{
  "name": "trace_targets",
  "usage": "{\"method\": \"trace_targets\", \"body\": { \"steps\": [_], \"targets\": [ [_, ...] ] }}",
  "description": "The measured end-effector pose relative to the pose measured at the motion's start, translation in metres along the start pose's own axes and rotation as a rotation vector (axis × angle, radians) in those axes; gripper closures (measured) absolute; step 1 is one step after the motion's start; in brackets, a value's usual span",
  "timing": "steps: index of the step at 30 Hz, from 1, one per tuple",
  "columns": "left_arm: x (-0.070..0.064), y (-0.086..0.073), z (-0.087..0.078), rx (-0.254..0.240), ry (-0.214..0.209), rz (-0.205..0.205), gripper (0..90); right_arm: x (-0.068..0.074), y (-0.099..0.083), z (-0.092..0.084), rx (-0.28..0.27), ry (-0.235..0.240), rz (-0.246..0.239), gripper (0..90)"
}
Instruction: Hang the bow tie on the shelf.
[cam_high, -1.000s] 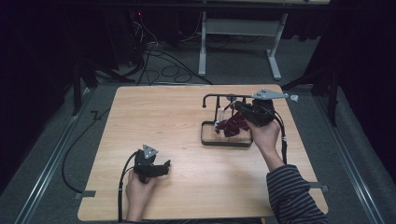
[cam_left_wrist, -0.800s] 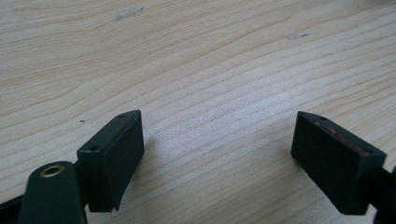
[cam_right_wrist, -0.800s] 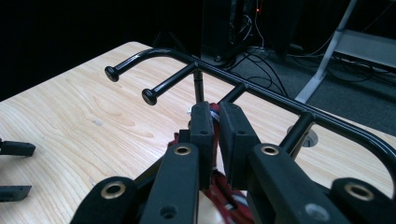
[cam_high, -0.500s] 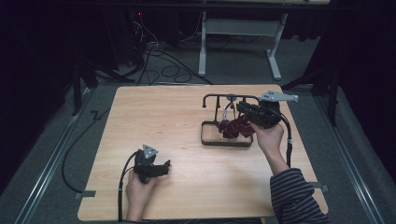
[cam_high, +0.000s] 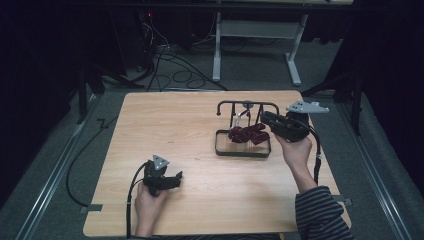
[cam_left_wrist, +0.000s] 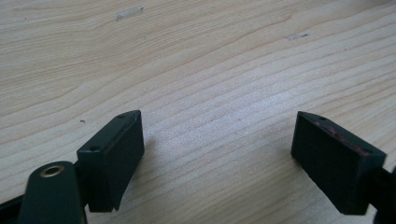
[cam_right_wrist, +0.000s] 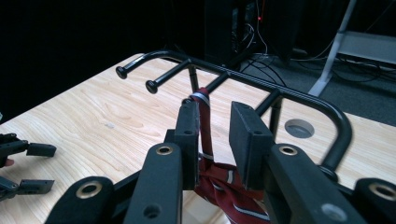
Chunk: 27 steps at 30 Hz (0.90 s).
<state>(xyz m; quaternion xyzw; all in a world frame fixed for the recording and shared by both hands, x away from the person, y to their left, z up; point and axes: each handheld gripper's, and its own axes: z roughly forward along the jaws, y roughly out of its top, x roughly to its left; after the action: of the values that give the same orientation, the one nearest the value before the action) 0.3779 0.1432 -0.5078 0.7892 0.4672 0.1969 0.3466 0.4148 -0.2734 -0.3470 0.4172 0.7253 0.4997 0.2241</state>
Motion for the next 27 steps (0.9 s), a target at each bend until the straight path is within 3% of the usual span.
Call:
{"method": "trace_targets", "body": {
  "steps": [27],
  "targets": [
    [0.0, 0.0, 0.0, 0.002, -0.001, 0.0, 17.4, -0.016, -0.032, -0.037, 0.0, -0.013, 0.039, 71.4]
  ]
}}
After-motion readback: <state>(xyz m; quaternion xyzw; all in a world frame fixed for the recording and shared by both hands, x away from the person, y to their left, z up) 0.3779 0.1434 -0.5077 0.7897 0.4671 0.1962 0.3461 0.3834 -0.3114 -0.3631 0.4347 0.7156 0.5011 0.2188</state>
